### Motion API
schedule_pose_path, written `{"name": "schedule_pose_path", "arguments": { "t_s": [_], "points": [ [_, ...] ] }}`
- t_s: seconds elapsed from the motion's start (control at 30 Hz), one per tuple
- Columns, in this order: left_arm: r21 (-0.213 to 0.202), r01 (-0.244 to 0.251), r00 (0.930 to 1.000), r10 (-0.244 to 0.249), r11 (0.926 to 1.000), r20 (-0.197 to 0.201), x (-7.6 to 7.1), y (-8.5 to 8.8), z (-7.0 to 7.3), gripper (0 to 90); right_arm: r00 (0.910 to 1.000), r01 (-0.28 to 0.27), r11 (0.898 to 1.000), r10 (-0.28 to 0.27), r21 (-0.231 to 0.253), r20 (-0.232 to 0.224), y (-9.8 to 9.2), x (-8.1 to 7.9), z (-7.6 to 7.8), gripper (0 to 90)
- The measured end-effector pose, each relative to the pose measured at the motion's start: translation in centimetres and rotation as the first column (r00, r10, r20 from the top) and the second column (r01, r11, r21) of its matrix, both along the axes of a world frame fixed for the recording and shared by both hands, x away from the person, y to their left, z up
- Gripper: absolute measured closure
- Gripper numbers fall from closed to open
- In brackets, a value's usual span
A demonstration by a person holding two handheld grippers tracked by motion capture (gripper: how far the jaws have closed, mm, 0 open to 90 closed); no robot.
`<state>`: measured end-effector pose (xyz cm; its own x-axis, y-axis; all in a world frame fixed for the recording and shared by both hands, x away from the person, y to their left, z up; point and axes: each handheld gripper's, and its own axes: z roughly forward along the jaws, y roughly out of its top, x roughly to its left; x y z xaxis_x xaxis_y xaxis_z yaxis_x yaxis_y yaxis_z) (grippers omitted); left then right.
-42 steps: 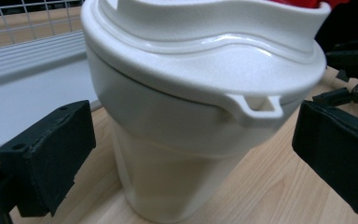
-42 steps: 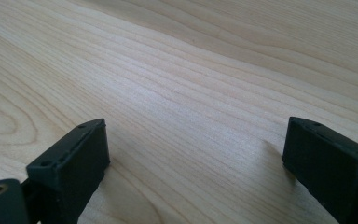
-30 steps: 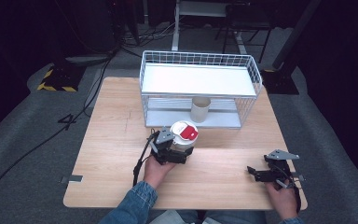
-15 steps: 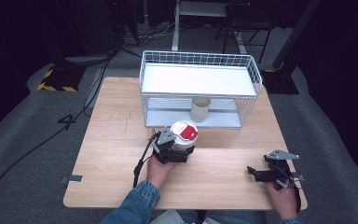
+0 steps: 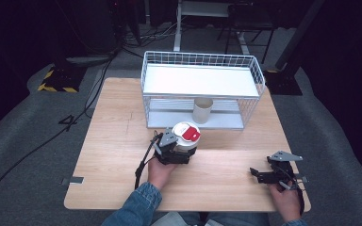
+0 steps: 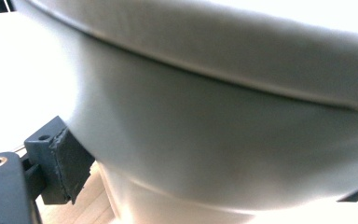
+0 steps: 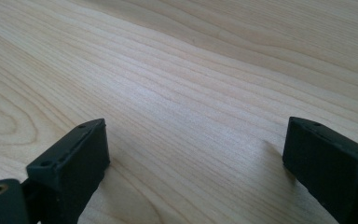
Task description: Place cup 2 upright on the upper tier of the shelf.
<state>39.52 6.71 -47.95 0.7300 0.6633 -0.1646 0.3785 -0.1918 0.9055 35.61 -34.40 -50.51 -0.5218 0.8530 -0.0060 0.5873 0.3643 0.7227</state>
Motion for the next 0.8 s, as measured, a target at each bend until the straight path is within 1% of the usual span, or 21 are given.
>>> {"name": "schedule_pose_path", "arguments": {
  "t_s": [0.07,0.17,0.43,0.53,0.7,0.8],
  "points": [
    [-0.005,-0.002,1.0,0.002,1.0,-0.005,0.03,0.08,0.0,9.0,1.0,0.0,1.0,0.0,0.0,0.0,0.0,0.0,0.0,7.1],
    [0.002,0.0,1.0,0.0,1.0,0.001,0.01,0.01,0.02,9.2,1.0,0.0,1.0,0.0,0.0,0.0,0.0,0.0,0.0,7.1],
    [0.019,-0.015,0.9999,0.015,0.9997,0.007,-0.22,-0.14,0.19,9.8,1.0,0.0,1.0,0.0,0.0,0.0,0.0,0.0,0.0,7.1],
    [0.035,-0.011,0.9998,0.01,0.9993,0.018,-0.31,-0.14,0.29,10.1,1.0,0.0,1.0,0.0,0.0,0.0,0.0,0.0,0.0,7.1],
    [0.044,-0.008,0.9996,0.006,0.999,0.029,-0.42,-0.22,0.38,10.4,1.0,0.0,1.0,0.0,0.0,0.0,0.0,0.0,0.0,7.1],
    [0.046,-0.003,0.9996,0.001,0.9989,0.028,-0.5,-0.2,0.49,10.5,1.0,0.0,1.0,0.0,0.0,0.0,0.0,0.0,0.0,7.1]
  ]
}}
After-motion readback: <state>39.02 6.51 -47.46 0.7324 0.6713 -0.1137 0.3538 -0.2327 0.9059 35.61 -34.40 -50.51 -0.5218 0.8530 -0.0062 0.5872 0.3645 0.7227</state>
